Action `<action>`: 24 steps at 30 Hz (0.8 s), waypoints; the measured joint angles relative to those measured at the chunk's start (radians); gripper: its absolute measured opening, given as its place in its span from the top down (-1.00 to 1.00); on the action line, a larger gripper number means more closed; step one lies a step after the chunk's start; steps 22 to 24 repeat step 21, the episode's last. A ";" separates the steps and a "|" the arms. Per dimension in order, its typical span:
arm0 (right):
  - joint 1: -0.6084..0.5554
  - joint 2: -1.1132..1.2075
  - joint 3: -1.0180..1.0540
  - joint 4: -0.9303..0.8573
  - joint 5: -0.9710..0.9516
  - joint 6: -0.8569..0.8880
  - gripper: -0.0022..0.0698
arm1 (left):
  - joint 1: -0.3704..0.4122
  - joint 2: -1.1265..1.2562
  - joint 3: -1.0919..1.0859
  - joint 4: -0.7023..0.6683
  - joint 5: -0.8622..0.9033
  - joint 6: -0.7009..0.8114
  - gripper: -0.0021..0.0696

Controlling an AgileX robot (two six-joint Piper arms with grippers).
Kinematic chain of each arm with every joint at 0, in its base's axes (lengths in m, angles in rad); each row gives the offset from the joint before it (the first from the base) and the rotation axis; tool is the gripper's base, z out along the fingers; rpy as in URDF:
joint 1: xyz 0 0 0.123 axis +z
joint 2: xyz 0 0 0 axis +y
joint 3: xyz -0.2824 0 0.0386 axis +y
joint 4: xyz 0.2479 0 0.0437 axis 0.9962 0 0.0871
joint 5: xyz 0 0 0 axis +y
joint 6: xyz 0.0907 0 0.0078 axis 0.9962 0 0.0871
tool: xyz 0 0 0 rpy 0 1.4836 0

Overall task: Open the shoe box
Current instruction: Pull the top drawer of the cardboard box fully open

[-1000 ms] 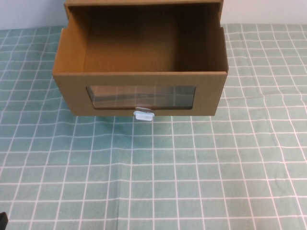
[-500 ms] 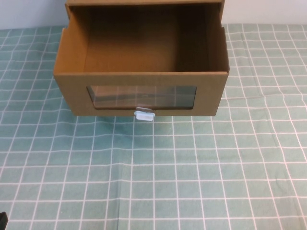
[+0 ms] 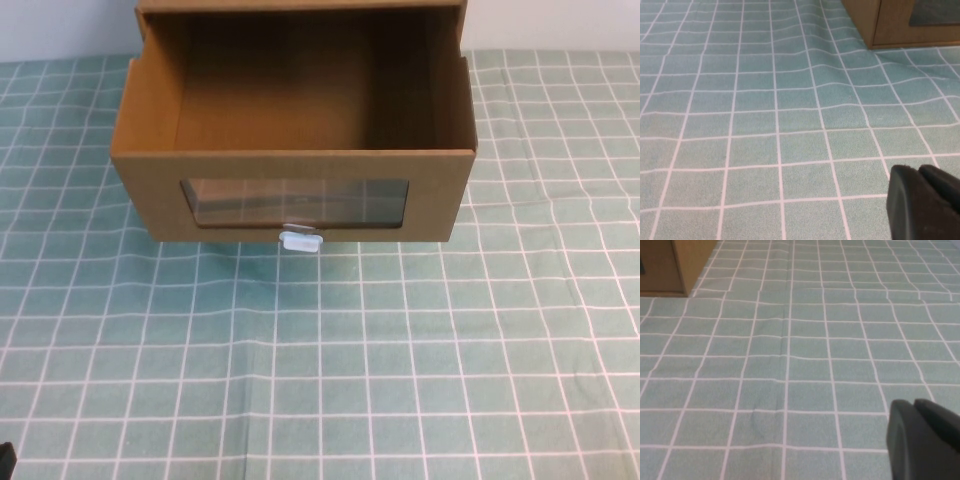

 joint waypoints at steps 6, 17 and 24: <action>0.000 0.000 0.000 0.011 0.000 0.000 0.98 | 0.000 0.000 0.000 0.000 0.000 0.000 0.96; 0.005 0.000 0.000 0.011 0.000 0.000 0.98 | 0.000 0.000 0.000 0.000 0.000 0.000 0.96; 0.005 0.000 0.000 0.011 0.000 0.000 0.98 | 0.000 0.000 0.000 0.000 0.000 0.000 0.96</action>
